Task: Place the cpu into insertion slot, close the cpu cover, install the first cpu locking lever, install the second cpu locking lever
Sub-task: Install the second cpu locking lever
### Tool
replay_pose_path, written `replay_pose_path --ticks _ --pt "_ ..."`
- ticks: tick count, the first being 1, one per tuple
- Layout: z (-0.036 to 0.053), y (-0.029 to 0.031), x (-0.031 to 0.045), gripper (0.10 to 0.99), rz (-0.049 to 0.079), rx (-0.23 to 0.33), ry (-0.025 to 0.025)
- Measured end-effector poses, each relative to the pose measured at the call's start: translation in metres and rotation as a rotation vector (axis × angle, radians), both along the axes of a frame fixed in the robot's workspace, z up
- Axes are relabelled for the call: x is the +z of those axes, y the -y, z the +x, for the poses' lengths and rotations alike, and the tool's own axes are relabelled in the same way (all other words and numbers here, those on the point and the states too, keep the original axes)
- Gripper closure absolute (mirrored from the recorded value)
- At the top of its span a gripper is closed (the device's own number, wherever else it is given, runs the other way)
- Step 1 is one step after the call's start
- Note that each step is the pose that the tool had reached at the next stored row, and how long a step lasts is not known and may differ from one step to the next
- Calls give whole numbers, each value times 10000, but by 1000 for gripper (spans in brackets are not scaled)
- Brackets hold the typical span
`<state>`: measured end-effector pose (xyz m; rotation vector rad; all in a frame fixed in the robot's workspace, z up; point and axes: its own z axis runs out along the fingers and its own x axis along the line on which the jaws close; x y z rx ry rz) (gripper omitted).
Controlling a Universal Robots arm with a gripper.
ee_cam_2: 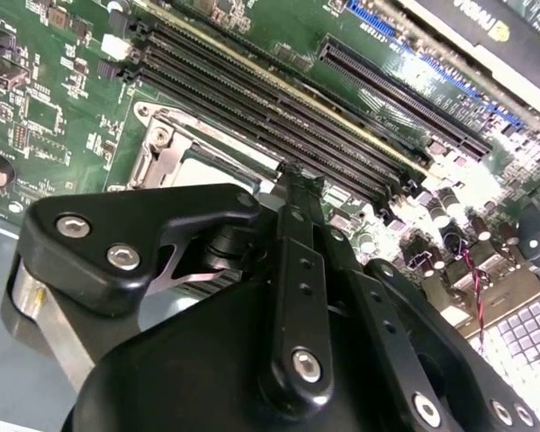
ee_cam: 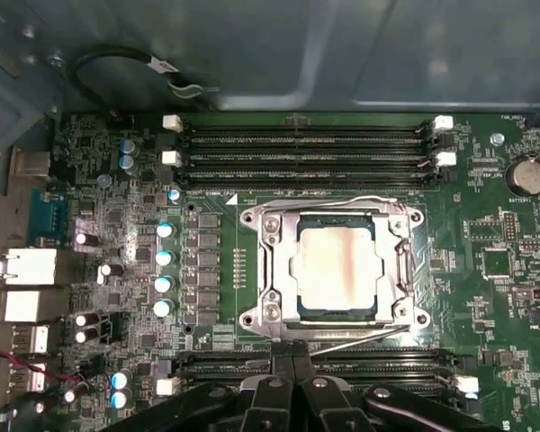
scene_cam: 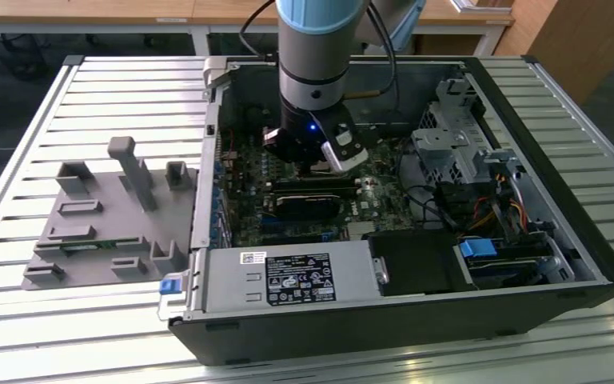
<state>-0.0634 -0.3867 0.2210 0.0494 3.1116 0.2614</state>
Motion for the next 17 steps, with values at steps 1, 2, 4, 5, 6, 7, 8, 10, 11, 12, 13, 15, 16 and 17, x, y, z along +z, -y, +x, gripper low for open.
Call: replay_pose_path --ticks 1,2,4,5,6,7,8,10,11,12,13,15,16,17 --pt "-6 7 0 980 73 -2 0" --pt "-11 13 -1 980 138 -4 0" --pt "-28 23 -8 980 230 -8 0" --pt "-41 27 -15 980 267 -9 0" --pt "-53 30 -23 980 296 -10 0" --pt "-58 30 -33 980 317 -15 1" --pt "-59 31 -44 980 337 -19 2" --pt "-61 31 -68 980 367 -48 1" --pt "-61 32 -80 980 380 -73 1" --pt "-61 35 -90 980 397 -105 1" --pt "-61 40 -96 980 415 -146 1" --pt "-61 53 -103 980 450 -209 3" --pt "-61 63 -105 980 478 -225 4" --pt "-62 72 -105 980 512 -233 4"
